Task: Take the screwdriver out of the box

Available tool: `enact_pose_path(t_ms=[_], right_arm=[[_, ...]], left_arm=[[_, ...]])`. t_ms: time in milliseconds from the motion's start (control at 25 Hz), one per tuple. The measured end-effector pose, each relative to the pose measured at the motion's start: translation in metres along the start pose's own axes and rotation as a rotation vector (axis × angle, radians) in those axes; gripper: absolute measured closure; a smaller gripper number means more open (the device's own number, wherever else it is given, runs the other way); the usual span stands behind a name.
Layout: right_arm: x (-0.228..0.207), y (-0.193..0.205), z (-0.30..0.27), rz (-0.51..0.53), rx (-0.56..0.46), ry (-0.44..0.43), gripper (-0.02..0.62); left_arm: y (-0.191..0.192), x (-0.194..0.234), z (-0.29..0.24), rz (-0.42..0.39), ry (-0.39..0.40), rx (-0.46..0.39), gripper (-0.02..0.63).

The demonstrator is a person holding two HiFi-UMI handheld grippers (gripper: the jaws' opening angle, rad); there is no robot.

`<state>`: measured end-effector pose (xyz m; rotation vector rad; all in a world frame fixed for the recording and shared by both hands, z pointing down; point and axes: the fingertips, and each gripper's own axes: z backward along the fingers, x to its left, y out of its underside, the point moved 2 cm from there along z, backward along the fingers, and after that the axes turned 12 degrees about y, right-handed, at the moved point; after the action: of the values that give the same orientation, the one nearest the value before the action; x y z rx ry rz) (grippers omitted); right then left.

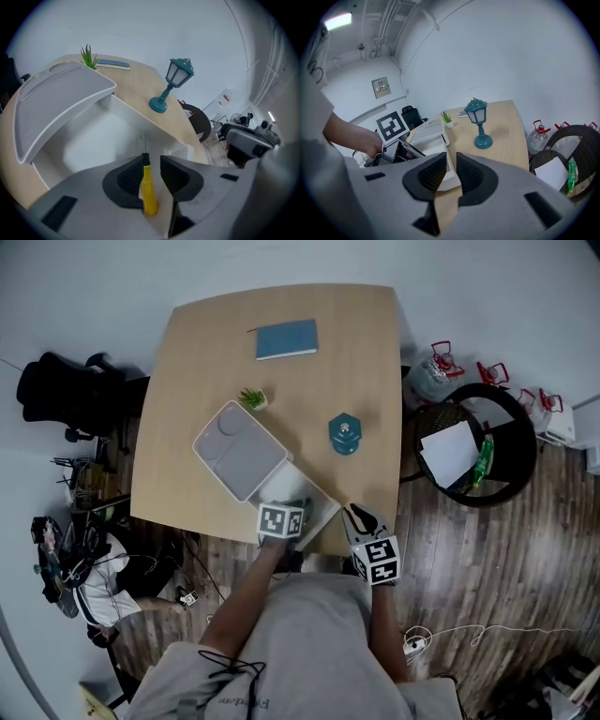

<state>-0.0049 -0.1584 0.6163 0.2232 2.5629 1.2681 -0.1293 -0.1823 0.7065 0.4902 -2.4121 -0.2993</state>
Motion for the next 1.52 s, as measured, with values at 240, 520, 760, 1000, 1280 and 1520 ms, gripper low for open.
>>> enact_pose_path(t_ms=[240,520,760,1000,1280,1520], right_arm=[[-0.003,-0.001,0.002,-0.017,-0.022,0.024,0.528],[-0.016,0.009,0.017,-0.088,-0.022,0.096,0.531],[-0.018,0.015,0.025,-0.108,-0.021,0.136,0.532],[-0.007,0.018,0.027,-0.103,-0.022,0.15,0.538],[0.003,0.018,0.029,-0.093,-0.02,0.157,0.543],[0.004,0.023,0.032,-0.105,-0.01,0.17,0.551]], left_arm=[[0.003,0.005,-0.012,-0.018,-0.042,0.076,0.499],[0.006,0.01,-0.025,-0.009,-0.099,0.131,0.526],[0.006,0.014,-0.028,0.004,-0.086,0.139,0.531],[0.006,0.017,-0.028,0.039,-0.025,0.161,0.534],[0.004,0.016,-0.026,0.051,0.023,0.16,0.535],[0.0,0.01,-0.016,0.093,0.083,0.112,0.535]])
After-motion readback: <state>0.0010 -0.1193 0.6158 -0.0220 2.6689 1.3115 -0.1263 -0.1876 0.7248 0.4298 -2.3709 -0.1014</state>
